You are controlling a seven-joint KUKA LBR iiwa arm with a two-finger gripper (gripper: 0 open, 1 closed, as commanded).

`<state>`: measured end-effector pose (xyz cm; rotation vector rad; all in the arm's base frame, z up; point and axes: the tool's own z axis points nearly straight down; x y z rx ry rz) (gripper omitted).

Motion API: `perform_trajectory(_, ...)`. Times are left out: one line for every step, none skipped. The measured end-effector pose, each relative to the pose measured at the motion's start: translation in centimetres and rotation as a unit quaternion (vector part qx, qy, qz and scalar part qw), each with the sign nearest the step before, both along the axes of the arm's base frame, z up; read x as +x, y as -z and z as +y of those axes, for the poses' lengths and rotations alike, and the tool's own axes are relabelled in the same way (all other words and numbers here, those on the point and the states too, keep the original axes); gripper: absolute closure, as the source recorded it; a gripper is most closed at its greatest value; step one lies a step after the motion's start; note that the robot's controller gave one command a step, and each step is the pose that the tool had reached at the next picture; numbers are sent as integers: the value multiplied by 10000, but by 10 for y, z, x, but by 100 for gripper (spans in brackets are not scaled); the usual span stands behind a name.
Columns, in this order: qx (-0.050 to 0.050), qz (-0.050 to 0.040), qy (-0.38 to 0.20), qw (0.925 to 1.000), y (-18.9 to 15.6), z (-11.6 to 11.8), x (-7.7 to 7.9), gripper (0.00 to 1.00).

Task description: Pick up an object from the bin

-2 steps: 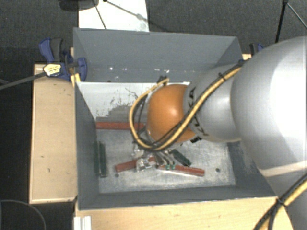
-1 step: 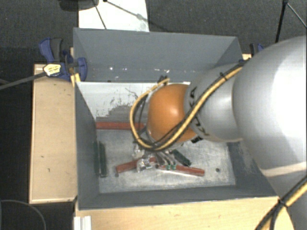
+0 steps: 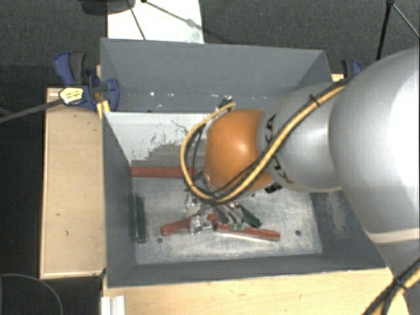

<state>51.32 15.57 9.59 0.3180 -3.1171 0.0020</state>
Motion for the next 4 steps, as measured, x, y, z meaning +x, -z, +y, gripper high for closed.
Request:
perform_trajectory(10,-36,4,10000,-23,0,2,100)
perform_trajectory(18,-63,7,10000,-35,1,3,100)
perform_trajectory(18,-65,9,10000,-42,1,3,100)
perform_trajectory(16,-60,10,10000,-47,1,3,100)
